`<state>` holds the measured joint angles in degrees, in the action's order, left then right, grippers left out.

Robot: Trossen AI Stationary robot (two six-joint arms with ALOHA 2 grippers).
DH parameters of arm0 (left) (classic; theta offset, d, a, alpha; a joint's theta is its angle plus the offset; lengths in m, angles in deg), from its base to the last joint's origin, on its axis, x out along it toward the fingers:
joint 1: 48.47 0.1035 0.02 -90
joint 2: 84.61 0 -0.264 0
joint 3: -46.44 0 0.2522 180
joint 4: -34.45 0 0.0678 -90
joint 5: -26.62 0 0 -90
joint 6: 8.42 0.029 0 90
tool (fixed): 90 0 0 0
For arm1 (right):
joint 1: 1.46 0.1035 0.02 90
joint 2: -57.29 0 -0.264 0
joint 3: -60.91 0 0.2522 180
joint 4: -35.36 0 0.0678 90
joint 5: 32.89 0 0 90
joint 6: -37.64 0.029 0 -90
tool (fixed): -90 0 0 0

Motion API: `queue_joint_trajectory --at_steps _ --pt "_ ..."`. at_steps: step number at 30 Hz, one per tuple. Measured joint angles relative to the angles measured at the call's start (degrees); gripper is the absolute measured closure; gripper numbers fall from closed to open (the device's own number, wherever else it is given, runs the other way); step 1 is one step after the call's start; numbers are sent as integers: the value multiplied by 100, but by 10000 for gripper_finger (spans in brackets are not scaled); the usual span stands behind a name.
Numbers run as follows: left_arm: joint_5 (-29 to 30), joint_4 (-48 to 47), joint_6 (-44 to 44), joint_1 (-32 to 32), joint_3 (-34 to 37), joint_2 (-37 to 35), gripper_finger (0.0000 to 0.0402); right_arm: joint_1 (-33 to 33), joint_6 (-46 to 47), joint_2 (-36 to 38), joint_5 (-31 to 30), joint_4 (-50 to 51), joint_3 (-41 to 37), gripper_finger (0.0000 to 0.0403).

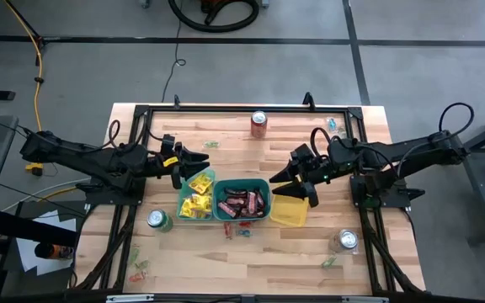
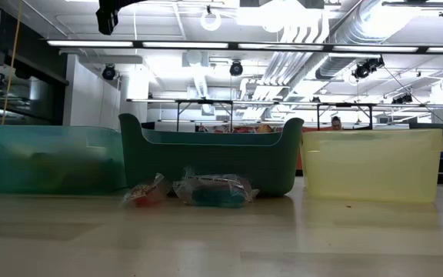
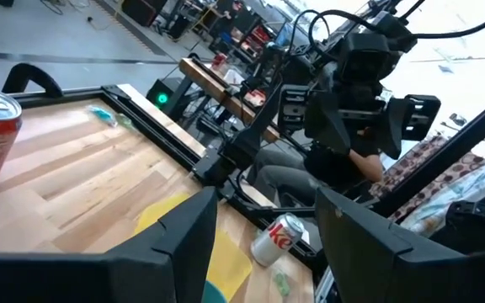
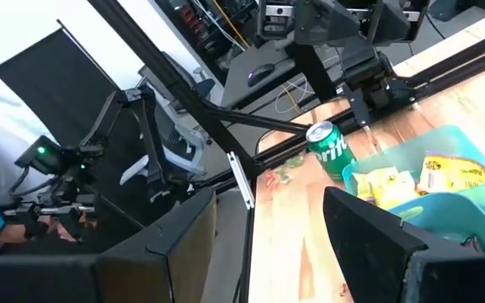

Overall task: Sort candy
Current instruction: Put the blue gummy into the yellow bin

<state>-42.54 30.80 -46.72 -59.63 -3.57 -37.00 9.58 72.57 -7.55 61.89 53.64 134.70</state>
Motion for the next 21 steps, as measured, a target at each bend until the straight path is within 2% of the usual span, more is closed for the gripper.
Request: queue_joint_trajectory --at_steps 4,10,12,16,21 --pt "0 5 -53 -2 0 0 211 -63 289 0 -270 102 0 187" --pt "0 6 -150 -2 0 0 211 -672 1088 0 -2130 1483 0 187" --pt "0 6 -150 -2 0 0 211 -1085 1600 0 -2488 2198 0 187" --pt "-2 11 -151 -2 2 0 211 -2067 2159 -122 -2546 3638 0 187" --pt "-24 17 -151 0 2 0 211 -3231 1835 -563 -2371 4577 0 187"
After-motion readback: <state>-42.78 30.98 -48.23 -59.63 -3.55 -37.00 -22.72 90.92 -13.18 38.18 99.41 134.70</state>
